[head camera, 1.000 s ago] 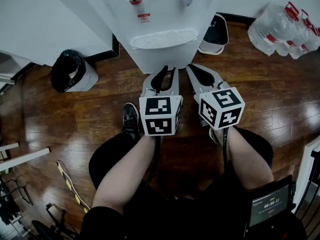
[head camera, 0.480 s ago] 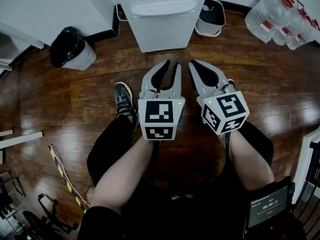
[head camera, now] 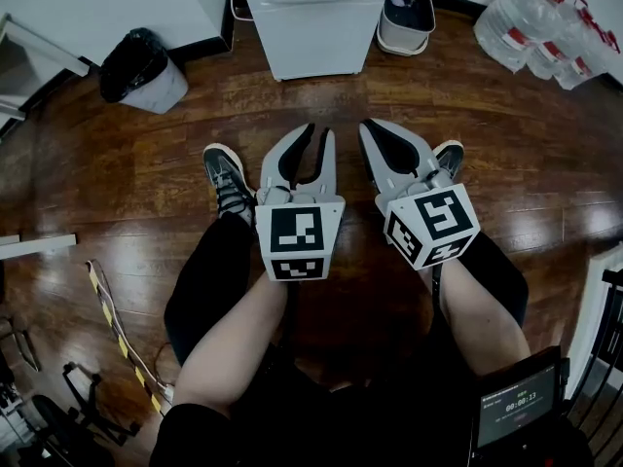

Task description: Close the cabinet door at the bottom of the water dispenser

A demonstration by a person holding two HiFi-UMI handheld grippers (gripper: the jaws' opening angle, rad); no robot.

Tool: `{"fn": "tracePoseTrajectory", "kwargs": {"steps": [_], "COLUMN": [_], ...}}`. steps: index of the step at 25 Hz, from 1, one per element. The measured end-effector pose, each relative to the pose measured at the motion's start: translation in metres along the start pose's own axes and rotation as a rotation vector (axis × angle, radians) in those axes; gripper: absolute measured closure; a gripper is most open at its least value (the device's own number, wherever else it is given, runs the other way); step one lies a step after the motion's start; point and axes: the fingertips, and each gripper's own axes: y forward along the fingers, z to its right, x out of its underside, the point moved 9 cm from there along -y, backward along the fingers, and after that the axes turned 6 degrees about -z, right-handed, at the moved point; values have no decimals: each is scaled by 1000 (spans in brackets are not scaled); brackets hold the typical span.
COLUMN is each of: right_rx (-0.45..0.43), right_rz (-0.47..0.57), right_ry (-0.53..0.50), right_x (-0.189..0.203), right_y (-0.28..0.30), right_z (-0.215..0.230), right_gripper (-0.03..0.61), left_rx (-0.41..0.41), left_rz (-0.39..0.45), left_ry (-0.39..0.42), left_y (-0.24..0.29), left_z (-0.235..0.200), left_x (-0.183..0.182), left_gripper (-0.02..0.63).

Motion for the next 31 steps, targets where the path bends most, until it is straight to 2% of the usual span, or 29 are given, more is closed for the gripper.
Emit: {"fn": "tracePoseTrajectory", "kwargs": {"steps": [8,13,31], "right_rx": [-23,-13,-19], "right_rz": [5,11,15], "right_ry": [-6,-9,-5], "right_x": [16,18,17], "right_y": [-22,-23,-21], "right_z": [-13,-15,-16], "right_gripper": [574,574,574], "left_rx": [-7,-8,5], "left_rz": [15,27,30], "left_ry": [2,26,12], "left_y": [-21,-26,-25], "left_z": [17,19,16], "left_x": [18,18,12], "left_gripper": [522,522,522]}}
